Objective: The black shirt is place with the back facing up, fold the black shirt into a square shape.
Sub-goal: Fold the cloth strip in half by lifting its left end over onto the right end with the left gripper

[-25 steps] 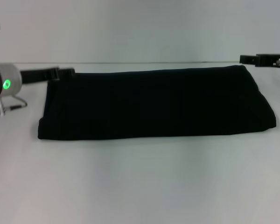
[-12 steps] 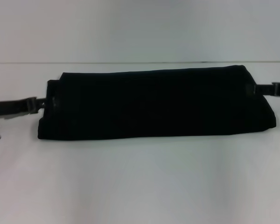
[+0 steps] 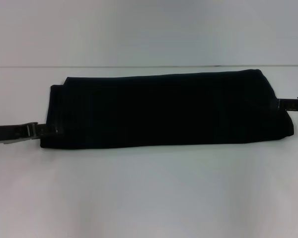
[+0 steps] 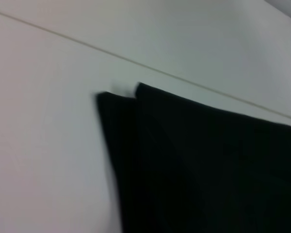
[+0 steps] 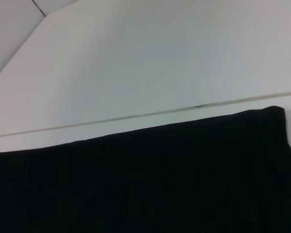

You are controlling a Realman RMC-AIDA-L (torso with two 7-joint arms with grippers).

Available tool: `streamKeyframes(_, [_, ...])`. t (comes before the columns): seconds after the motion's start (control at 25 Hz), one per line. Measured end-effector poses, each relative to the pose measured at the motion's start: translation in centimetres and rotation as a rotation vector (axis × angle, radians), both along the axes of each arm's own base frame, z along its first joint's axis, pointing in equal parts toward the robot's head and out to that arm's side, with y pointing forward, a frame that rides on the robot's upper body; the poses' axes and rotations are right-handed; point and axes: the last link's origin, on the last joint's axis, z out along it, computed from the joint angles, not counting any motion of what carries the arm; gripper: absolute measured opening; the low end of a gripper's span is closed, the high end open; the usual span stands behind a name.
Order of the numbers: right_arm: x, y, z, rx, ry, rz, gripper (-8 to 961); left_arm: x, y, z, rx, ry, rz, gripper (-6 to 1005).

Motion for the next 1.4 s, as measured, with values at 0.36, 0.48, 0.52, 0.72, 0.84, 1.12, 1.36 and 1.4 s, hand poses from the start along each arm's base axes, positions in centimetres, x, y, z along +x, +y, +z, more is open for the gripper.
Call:
streamKeyframes(0.36, [0.2, 0.0, -0.2, 0.005, -0.009, -0.004, 703, -0.6, -0.3, -0.3, -0.015, 0.040, -0.020, 805])
streamKeyframes(0.48, [0.3, 0.0, -0.3, 0.003, -0.020, -0.007, 703, -0.7, -0.4, -0.2, -0.013, 0.044, -0.021, 721])
streamKeyframes(0.52, [0.4, 0.0, -0.3, 0.003, -0.022, -0.010, 703, -0.7, -0.4, -0.2, -0.013, 0.045, -0.023, 683])
streamKeyframes(0.72, [0.9, -0.2, -0.2, -0.010, -0.041, -0.027, 703, -0.5, -0.2, -0.3, -0.016, 0.048, -0.031, 467])
streamKeyframes(0.84, [1.3, -0.5, -0.1, -0.022, -0.059, -0.046, 704, -0.4, -0.2, -0.3, -0.019, 0.049, -0.035, 335])
streamKeyframes(1.12, [2.1, -0.9, -0.4, -0.040, -0.081, -0.074, 661, -0.4, -0.2, -0.4, -0.021, 0.053, -0.041, 51])
streamKeyframes(1.36, [1.8, -0.6, -1.1, -0.048, -0.086, -0.069, 619, -0.3, -0.1, -0.6, -0.026, 0.051, -0.046, 13])
streamKeyframes(1.4, [1.8, -0.6, -1.2, -0.047, -0.089, -0.068, 611, -0.4, -0.1, -0.6, -0.026, 0.051, -0.046, 15])
